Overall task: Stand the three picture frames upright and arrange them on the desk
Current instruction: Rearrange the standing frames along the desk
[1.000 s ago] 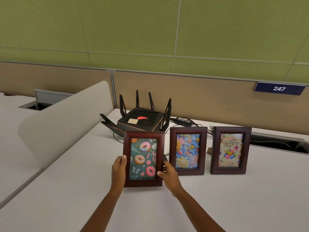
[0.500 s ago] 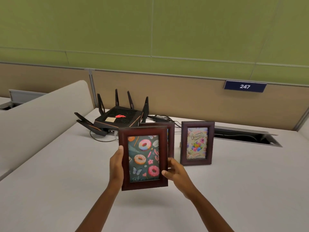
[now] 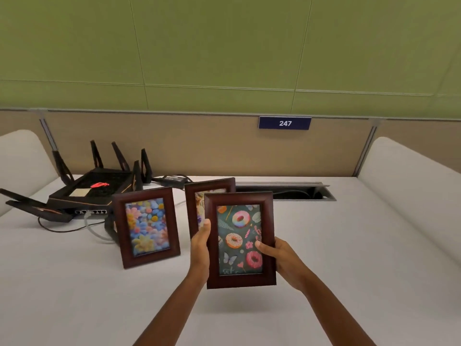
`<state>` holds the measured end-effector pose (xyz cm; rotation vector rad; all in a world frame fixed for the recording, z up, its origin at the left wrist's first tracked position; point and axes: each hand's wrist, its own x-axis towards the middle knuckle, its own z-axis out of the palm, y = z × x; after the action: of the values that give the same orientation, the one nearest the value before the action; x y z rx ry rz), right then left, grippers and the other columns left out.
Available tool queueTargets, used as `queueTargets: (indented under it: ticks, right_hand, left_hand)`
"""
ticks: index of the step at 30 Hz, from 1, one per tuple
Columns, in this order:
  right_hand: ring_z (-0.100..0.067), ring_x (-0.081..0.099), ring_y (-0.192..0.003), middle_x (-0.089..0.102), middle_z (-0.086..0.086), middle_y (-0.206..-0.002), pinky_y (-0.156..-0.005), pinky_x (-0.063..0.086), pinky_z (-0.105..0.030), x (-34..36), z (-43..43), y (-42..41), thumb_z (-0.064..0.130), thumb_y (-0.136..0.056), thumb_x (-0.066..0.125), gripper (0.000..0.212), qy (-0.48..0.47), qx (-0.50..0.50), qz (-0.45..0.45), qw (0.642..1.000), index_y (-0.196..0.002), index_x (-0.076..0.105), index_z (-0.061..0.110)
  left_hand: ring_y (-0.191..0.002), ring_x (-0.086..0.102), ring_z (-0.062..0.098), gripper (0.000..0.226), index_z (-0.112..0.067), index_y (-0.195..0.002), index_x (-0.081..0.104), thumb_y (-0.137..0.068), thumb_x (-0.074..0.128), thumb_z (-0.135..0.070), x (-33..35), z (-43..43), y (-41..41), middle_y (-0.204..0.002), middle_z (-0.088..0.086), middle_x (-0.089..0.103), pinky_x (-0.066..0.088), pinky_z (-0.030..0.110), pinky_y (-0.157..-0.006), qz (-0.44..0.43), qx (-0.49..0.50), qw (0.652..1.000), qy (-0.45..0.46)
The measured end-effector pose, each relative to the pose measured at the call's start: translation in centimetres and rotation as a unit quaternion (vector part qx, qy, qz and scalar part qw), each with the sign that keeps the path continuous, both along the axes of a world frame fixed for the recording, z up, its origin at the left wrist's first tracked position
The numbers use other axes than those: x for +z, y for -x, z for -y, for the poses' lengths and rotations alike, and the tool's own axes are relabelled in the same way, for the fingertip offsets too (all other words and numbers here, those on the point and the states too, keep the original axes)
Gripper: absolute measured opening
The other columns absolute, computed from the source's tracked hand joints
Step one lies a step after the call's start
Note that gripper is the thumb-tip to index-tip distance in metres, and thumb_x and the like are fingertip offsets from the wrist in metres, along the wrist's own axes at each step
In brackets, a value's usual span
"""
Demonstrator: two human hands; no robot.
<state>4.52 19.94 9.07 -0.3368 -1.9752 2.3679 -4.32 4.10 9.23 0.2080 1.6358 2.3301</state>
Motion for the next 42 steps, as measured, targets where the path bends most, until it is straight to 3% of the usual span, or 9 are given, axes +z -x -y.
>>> queueTargets:
  ticks: [4,7,10,14,16,19,22,25,42]
  right_hand:
    - [-0.019,0.071,-0.09,0.076,0.003,-0.094,-0.065,0.059,-0.025,-1.0,-4.8,-2.0,0.024,-0.077,0.062,0.026,0.012,-0.056,-0.001,0.998,-0.102,0.061,0.019]
    - [-0.02,0.072,-0.088,0.075,0.0,-0.096,-0.064,0.059,-0.026,-1.6,-8.5,-3.1,0.019,-0.081,0.061,0.021,0.006,-0.103,-0.003,0.995,-0.102,0.061,0.018]
    - [-0.025,0.07,-0.089,0.071,-0.009,-0.103,-0.067,0.061,-0.031,-1.9,-12.2,-3.8,0.011,-0.083,0.059,0.024,0.01,-0.155,-0.007,0.988,-0.107,0.059,0.014]
    - [-0.022,0.072,-0.079,0.075,-0.002,-0.09,-0.06,0.06,-0.03,-1.9,-17.5,-4.7,0.005,-0.081,0.06,0.021,0.0,-0.207,-0.011,0.978,-0.098,0.062,0.019]
    - [-0.021,0.073,-0.074,0.076,0.001,-0.083,-0.055,0.059,-0.028,-1.8,-20.3,-4.9,0.004,-0.08,0.061,0.022,-0.005,-0.217,-0.011,0.976,-0.093,0.063,0.021]
    - [-0.023,0.071,-0.079,0.073,-0.004,-0.09,-0.059,0.06,-0.03,-1.8,-24.3,-4.8,0.004,-0.08,0.061,0.022,-0.009,-0.229,-0.005,0.973,-0.094,0.063,0.021]
    - [-0.027,0.069,-0.085,0.071,-0.008,-0.096,-0.065,0.06,-0.033,-2.2,-28.0,-4.3,0.003,-0.081,0.059,0.022,-0.002,-0.24,0.003,0.971,-0.098,0.062,0.017]
    - [-0.027,0.069,-0.084,0.071,-0.009,-0.096,-0.062,0.06,-0.032,-2.7,-31.2,-3.8,0.001,-0.081,0.059,0.022,0.011,-0.245,0.01,0.969,-0.097,0.062,0.015]
    - [-0.024,0.07,-0.082,0.071,-0.008,-0.097,-0.059,0.06,-0.029,-4.6,-41.3,0.0,0.001,-0.082,0.057,0.022,0.031,-0.232,0.012,0.972,-0.097,0.061,0.016]
  left_hand:
    - [-0.096,0.065,0.026,0.033,-0.016,-0.11,0.06,-0.09,0.041,-0.036,-0.1,-5.6,-0.9,-0.103,0.008,0.068,0.053,0.042,-0.087,-0.015,-0.034,0.999,0.003]
    - [-0.079,0.072,0.016,0.033,-0.023,-0.09,0.067,-0.089,0.04,-0.041,-0.8,-9.9,-1.5,-0.088,0.001,0.073,0.059,0.027,-0.066,-0.022,-0.084,0.996,0.038]
    - [-0.076,0.071,0.015,0.036,-0.022,-0.09,0.065,-0.093,0.035,-0.041,-1.2,-14.2,-2.1,-0.087,0.002,0.072,0.057,0.021,-0.058,-0.032,-0.095,0.992,0.074]
    - [-0.074,0.067,0.008,0.028,-0.028,-0.083,0.06,-0.094,0.035,-0.035,-1.3,-19.8,-3.1,-0.085,-0.006,0.068,0.052,0.011,-0.051,-0.047,-0.104,0.99,0.087]
    - [-0.08,0.065,0.01,0.026,-0.028,-0.083,0.058,-0.095,0.035,-0.033,-1.5,-22.4,-3.2,-0.087,-0.005,0.066,0.053,0.012,-0.056,-0.056,-0.116,0.987,0.095]
    - [-0.088,0.062,0.018,0.024,-0.02,-0.083,0.056,-0.095,0.038,-0.029,-2.0,-26.1,-2.8,-0.094,0.005,0.065,0.053,0.022,-0.07,-0.067,-0.13,0.982,0.122]
    - [-0.097,0.06,0.02,0.021,-0.011,-0.099,0.055,-0.095,0.039,-0.024,-2.6,-29.5,-2.0,-0.108,0.012,0.062,0.053,0.027,-0.079,-0.081,-0.145,0.975,0.15]
    - [-0.107,0.057,0.023,0.028,-0.005,-0.116,0.05,-0.095,0.039,-0.021,-2.9,-32.5,-1.5,-0.118,0.013,0.059,0.05,0.034,-0.089,-0.089,-0.153,0.969,0.173]
    - [-0.098,0.057,0.018,0.025,-0.001,-0.113,0.05,-0.094,0.042,-0.016,-4.1,-41.9,3.3,-0.117,0.018,0.061,0.049,0.031,-0.083,-0.098,-0.188,0.96,0.183]
